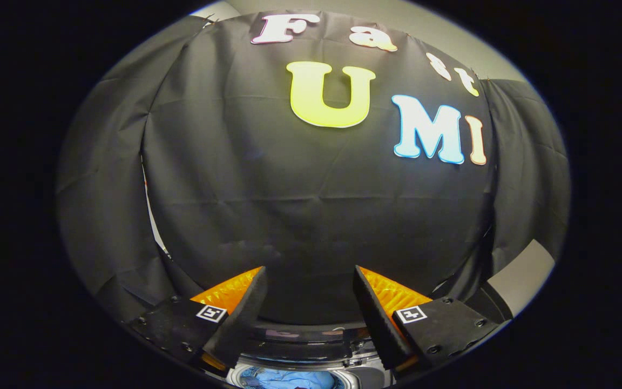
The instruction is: Put the clothes into the washing machine and then close the washing machine lid.
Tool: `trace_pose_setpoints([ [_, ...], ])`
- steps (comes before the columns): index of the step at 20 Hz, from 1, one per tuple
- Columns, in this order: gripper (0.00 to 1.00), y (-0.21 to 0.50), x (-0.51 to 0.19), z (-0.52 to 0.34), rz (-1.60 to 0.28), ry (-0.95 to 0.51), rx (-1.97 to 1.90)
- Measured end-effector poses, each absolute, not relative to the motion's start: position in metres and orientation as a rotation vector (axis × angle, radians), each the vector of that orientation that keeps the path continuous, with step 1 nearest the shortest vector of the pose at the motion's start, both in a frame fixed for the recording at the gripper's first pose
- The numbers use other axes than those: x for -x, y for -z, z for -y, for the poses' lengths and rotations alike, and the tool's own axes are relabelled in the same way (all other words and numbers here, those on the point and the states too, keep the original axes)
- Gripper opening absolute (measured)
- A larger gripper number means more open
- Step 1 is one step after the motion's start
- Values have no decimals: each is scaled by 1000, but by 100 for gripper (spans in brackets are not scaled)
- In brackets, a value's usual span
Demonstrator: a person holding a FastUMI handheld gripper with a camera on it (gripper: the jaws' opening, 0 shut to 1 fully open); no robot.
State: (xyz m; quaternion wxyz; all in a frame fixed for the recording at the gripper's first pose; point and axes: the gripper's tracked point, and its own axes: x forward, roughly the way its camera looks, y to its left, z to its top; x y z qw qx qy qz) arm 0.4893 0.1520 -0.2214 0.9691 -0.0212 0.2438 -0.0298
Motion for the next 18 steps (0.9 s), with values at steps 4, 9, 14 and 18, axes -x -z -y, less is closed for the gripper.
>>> trace_pose_setpoints([
  [4,98,228,-485,-154,-491,63,-6],
  [9,97,224,-474,-155,-475,52,-3],
  [14,98,221,-455,-156,-462,41,2],
  [18,97,219,-436,-157,-460,38,5],
])
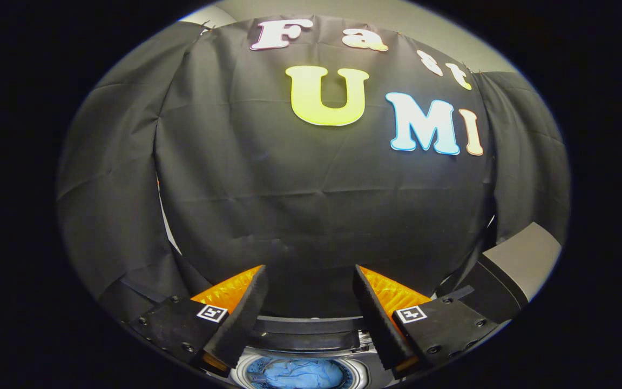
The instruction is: Put the clothes into the washing machine and then close the washing machine lid.
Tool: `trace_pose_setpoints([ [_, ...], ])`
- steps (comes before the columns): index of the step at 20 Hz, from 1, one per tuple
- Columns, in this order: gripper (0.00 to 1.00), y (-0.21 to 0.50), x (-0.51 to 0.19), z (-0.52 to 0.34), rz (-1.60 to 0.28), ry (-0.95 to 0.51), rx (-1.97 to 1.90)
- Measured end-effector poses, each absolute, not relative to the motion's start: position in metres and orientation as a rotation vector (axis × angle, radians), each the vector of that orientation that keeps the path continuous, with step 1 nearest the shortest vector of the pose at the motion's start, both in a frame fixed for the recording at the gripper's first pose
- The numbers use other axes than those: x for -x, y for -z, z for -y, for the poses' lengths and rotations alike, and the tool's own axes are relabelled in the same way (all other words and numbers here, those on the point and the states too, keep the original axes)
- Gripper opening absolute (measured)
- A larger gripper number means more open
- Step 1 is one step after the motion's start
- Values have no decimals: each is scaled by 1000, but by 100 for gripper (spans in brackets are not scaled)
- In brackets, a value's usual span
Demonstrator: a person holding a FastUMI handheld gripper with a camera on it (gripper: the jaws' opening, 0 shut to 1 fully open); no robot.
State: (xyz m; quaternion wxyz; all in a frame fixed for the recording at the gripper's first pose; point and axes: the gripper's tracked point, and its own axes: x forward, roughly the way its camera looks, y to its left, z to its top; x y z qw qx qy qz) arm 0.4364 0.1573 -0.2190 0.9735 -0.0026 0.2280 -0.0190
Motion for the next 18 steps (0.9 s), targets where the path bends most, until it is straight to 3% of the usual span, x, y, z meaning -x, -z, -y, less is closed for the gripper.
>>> trace_pose_setpoints([
  [18,97,231,-359,-159,-446,42,10],
])
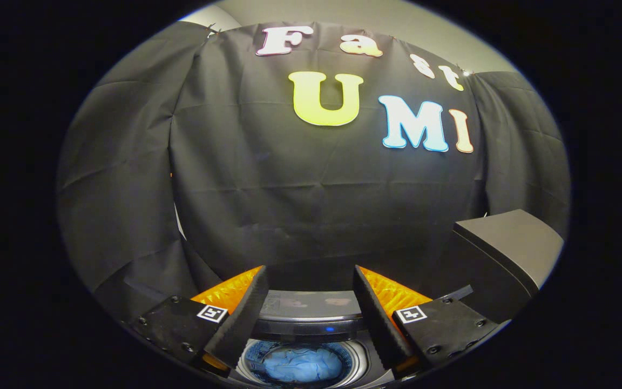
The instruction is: Put the clothes into the washing machine and then close the washing machine lid.
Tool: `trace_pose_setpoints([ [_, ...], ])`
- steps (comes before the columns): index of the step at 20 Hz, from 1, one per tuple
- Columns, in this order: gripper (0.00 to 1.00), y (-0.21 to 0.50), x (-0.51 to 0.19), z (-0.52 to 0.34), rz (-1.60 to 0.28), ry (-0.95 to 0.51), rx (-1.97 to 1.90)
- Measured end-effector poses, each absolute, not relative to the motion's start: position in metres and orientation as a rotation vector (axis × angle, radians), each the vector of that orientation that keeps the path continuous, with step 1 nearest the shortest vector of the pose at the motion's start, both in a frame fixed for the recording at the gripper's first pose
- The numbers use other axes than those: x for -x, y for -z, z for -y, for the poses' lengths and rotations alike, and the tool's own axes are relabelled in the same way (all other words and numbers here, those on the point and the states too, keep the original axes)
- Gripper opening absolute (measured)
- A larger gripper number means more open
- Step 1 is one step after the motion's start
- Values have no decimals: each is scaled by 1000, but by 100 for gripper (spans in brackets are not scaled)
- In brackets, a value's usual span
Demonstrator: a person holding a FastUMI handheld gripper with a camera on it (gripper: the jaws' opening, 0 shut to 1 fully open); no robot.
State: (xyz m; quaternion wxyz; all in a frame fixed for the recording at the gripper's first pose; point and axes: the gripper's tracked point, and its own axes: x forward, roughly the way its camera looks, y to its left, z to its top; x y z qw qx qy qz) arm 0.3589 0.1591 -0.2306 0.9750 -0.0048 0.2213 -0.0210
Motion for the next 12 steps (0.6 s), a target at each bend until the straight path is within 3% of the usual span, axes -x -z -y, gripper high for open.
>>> trace_pose_setpoints([
  [12,97,270,-307,-165,-531,32,55],
])
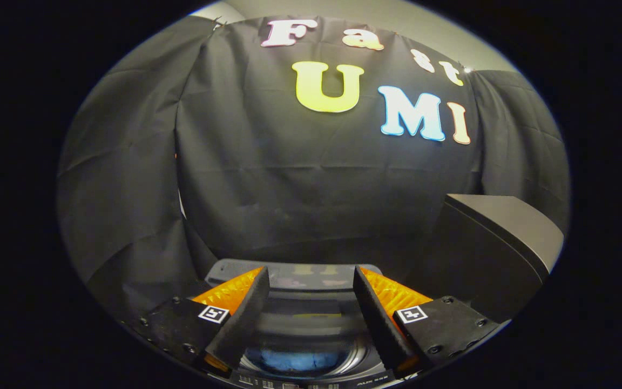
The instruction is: Put the clothes into the washing machine and then close the washing machine lid.
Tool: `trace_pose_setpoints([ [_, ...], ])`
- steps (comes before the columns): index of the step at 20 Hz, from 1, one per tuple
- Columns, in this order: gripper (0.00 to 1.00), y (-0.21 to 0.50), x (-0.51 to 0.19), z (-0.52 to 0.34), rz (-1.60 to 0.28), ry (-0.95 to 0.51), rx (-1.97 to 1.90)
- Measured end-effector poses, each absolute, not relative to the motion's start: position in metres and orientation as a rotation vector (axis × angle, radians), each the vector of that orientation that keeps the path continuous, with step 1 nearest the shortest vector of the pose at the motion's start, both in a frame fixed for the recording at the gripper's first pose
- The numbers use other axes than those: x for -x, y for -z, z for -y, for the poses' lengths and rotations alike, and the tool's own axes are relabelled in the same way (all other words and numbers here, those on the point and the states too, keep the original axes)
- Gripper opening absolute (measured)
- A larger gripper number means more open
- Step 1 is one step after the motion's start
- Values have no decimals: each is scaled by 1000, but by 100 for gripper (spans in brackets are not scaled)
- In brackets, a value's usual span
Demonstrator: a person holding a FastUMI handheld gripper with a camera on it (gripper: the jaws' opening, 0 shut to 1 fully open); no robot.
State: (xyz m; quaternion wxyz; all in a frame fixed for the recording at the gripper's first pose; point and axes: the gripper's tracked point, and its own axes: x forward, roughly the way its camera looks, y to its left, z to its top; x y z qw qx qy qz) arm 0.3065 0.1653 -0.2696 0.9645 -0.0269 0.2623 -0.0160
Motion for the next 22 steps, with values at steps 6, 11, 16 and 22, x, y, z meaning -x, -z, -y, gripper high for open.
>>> trace_pose_setpoints([
  [6,98,307,-267,-172,-595,6,79],
  [11,98,287,-243,-165,-556,3,106],
  [16,98,228,-216,-150,-451,0,100],
  [22,98,143,-180,-124,-307,-1,97],
])
